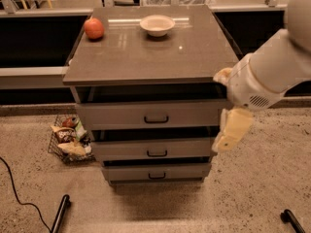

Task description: Open top drawer

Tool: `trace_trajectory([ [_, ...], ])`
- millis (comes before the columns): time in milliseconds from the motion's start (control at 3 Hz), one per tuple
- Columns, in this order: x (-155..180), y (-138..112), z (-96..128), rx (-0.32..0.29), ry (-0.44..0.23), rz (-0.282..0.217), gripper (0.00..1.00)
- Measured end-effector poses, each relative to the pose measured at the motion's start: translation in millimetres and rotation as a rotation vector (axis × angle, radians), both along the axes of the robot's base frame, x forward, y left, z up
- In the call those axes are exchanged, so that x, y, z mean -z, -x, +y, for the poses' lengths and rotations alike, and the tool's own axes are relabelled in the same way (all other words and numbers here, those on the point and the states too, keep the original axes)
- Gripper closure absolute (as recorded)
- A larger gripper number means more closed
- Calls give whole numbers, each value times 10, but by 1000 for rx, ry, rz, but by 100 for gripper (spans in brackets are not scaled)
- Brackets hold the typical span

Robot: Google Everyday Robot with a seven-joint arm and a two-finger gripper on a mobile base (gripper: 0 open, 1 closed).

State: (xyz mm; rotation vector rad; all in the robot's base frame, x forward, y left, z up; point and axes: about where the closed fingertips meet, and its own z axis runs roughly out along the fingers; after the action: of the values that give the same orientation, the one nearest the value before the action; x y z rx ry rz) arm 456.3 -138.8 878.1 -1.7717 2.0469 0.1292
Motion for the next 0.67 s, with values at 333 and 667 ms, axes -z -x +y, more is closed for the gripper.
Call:
trace_trajectory([
  [333, 535, -108, 481, -71, -101, 42, 0],
  [667, 536, -108, 481, -71, -100, 42, 0],
])
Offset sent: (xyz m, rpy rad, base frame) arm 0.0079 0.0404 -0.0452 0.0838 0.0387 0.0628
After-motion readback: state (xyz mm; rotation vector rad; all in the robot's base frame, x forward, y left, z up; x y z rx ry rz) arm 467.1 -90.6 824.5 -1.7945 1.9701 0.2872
